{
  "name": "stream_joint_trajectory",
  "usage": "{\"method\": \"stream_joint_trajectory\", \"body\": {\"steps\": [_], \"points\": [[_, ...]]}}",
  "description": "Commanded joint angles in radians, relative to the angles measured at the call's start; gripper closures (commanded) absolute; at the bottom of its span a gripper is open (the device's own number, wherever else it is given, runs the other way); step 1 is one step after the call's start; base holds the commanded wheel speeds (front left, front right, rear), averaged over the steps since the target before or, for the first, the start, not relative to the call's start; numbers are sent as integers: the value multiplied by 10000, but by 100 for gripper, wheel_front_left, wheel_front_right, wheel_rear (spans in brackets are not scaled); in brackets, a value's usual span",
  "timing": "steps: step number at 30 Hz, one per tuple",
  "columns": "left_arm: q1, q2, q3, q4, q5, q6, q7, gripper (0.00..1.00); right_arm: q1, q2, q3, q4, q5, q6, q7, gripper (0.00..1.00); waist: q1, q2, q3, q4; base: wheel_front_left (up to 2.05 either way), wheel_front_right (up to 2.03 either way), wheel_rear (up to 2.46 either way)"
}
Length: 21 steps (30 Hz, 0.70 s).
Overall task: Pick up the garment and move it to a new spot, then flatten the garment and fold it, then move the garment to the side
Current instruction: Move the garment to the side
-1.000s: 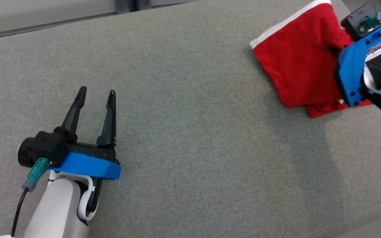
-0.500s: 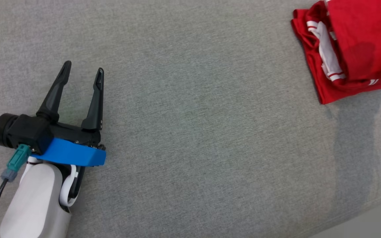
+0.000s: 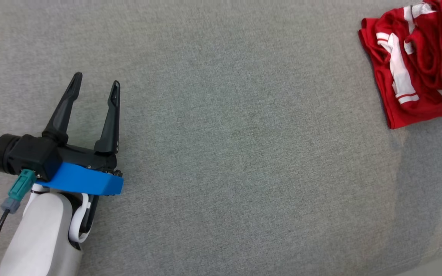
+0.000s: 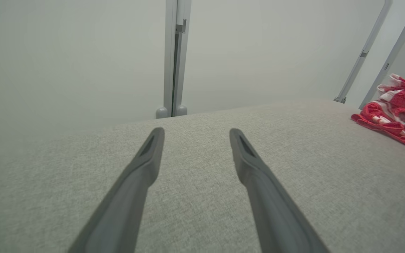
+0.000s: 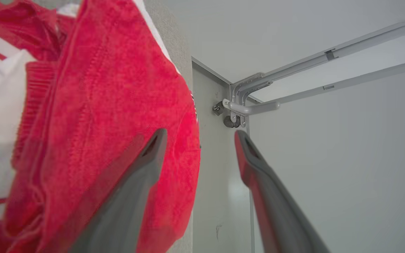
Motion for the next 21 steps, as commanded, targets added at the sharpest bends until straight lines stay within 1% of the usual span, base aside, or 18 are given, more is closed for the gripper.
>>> {"method": "stream_joint_trajectory", "body": {"steps": [1, 4, 8, 13, 17, 21], "points": [[31, -28, -11, 37, -51, 63, -64, 0, 162, 113, -205, 36, -170, -13, -208, 0, -1, 0, -162, -6, 0, 0, 0], [201, -200, -21, 224, -181, 108, -157, 0, 450, 513, -778, 106, -333, -13, -791, 0, -1, 0, -617, 112, 0, 0, 0], [514, -426, 16, 614, -338, 139, -285, 0, 974, 1325, -1423, -8, -87, -12, -1818, 0, -1, 0, -1445, 287, 0, 0, 0], [1166, -672, 223, 1026, -598, 216, -380, 0, 1927, 2080, -1406, -435, 380, -10, -2700, 0, -1, 0, -2448, 592, 0, 0, 0], [1657, -816, 311, 1173, -712, 211, -425, 0, 2892, 2333, -1305, -1112, 1010, -9, -2968, 0, -1, 0, -3135, 969, 0, 0, 0], [2065, -900, 443, 1250, -780, 169, -432, 0, 4010, 2286, -1205, -2113, 1604, -9, -2957, 0, -1, 0, -3705, 1455, 0, 0, 0]]}}
